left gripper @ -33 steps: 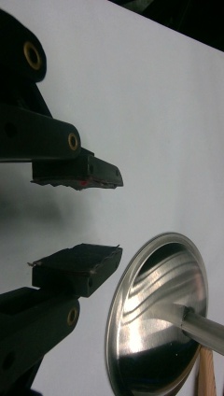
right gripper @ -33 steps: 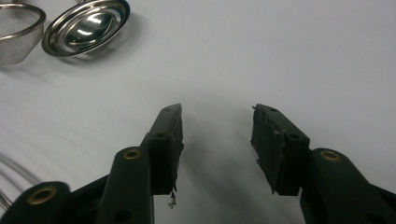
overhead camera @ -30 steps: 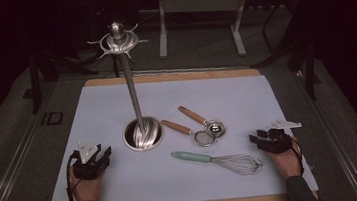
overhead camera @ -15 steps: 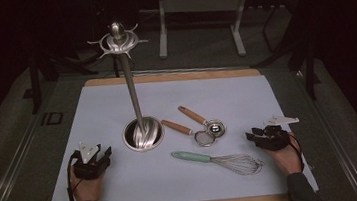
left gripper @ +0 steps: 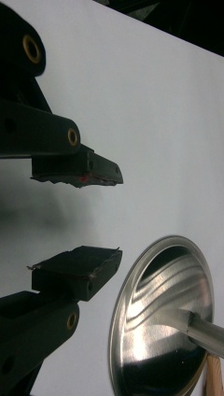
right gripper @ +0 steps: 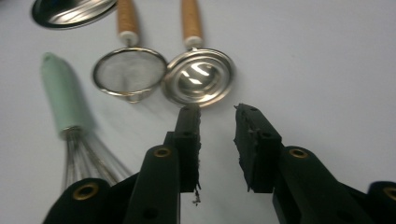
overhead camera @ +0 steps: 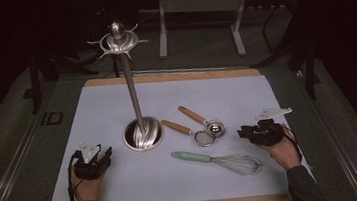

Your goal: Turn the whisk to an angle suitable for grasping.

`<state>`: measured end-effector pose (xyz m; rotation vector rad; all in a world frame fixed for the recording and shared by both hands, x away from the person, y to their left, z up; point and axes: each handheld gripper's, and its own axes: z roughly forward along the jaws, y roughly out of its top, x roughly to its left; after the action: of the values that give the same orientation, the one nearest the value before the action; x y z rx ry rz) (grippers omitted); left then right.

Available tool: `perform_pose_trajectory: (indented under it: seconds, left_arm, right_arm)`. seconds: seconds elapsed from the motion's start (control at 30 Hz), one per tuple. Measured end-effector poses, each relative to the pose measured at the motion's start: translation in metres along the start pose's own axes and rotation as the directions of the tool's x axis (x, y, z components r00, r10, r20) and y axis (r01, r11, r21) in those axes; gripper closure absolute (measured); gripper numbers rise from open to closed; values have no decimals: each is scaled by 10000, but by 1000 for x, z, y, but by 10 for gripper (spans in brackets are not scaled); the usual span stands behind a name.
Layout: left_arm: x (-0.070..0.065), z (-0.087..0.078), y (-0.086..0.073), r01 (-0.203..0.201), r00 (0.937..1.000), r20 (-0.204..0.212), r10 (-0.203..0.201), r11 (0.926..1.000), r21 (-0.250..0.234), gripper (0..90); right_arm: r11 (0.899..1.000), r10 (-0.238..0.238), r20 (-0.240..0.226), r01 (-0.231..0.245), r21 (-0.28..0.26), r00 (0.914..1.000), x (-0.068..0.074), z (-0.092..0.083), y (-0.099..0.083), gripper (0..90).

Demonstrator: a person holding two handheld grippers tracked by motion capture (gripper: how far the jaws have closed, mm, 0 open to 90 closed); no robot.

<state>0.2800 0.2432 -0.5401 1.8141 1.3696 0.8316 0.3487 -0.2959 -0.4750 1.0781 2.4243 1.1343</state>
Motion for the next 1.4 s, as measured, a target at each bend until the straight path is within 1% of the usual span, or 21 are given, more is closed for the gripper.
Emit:
perform_pose_trajectory:
  seconds: [0.13,0.27,0.3,0.47,0.53,0.63,0.77,0.83,0.97,1.13,1.23,1.33,1.4]
  left_arm:
    - [0,0,0,30,10000,4,-30,10000,-17,577]
    - [-1,1,0,-16,10000,-3,16,10000,84,577]
    - [-1,1,0,-28,10000,-8,28,10000,89,577]
    - [-1,1,0,-15,10000,-7,15,10000,89,577]
    - [-1,1,0,-14,10000,-25,14,9999,107,577]
    - [-1,2,1,39,10000,-62,-38,9999,135,577]
    - [0,2,1,33,10000,-70,-32,9999,162,577]
    - [0,2,1,36,10000,-78,-35,9998,191,577]
    - [0,2,1,15,10000,-95,-13,9997,249,577]
    - [0,2,1,38,9999,-116,-35,9997,237,578]
    - [0,2,1,51,9999,-117,-48,9997,237,578]
    - [0,3,1,50,9999,-117,-48,9997,247,578]
    - [0,3,1,59,9999,-121,-56,9997,246,578]
  right_arm:
    - [9994,-289,-215,293,174,9994,8,0,5,733]
    - [9993,-279,-642,295,241,9975,15,1,9,777]
    - [9990,-339,-690,358,270,9970,17,2,10,781]
    - [9958,-676,-842,725,565,9942,27,6,14,781]
    - [9953,-678,-906,736,628,9936,32,7,16,778]
    - [9936,-829,-1073,904,679,9908,40,11,18,765]
    - [9884,-1090,-1195,1204,930,9868,50,18,21,752]
    - [9866,-1136,-1256,1268,1025,9856,54,21,22,750]
    - [9837,-1143,-1523,1332,1204,9817,61,28,24,737]
    - [9744,-1507,-1689,1752,1411,9740,73,35,29,700]
    - [9667,-1726,-1737,2006,1591,9696,81,40,31,677]
    - [9565,-1906,-1882,2254,1853,9635,87,47,33,669]
    - [9491,-2002,-1913,2386,2055,9609,91,52,32,664]
